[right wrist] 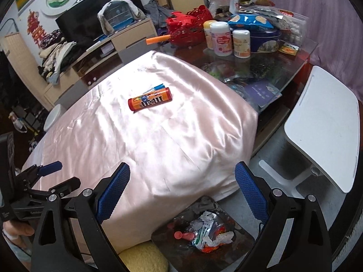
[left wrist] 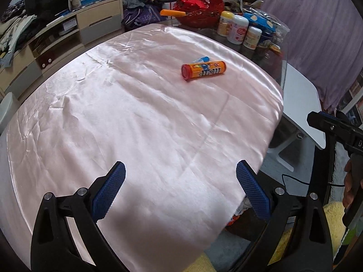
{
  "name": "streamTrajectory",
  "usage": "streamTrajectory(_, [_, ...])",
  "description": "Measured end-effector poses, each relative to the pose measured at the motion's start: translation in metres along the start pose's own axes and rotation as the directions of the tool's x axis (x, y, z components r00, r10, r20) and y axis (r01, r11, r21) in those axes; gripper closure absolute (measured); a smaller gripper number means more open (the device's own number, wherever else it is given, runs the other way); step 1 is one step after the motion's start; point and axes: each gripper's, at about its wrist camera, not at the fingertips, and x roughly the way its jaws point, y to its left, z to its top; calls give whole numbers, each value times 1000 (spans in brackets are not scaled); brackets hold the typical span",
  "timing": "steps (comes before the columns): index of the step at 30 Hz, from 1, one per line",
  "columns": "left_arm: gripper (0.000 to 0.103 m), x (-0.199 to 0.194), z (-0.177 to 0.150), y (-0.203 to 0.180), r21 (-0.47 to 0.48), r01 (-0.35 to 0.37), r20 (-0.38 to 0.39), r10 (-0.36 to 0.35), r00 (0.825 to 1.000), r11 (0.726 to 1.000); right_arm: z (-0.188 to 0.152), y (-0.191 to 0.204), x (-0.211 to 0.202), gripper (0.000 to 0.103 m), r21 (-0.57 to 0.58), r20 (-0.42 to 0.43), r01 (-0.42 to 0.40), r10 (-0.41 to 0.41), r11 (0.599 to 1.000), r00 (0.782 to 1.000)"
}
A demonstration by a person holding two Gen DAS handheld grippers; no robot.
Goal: Collect trash
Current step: 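Grasp the orange M&M's tube with the right tool while the left tool grasps the blue-capped bottle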
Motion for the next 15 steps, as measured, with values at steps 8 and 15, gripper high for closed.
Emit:
streamTrajectory(8, [10,37,42,29,-52,-10,-22,9,1000,999,36,24,83,10,-127,-42,-6,0,992,999])
streamTrajectory(15, [10,62,82,44,-94,-13,-16,12,1000,995,77,32,140,9,-226,-65,-40,26,973,998])
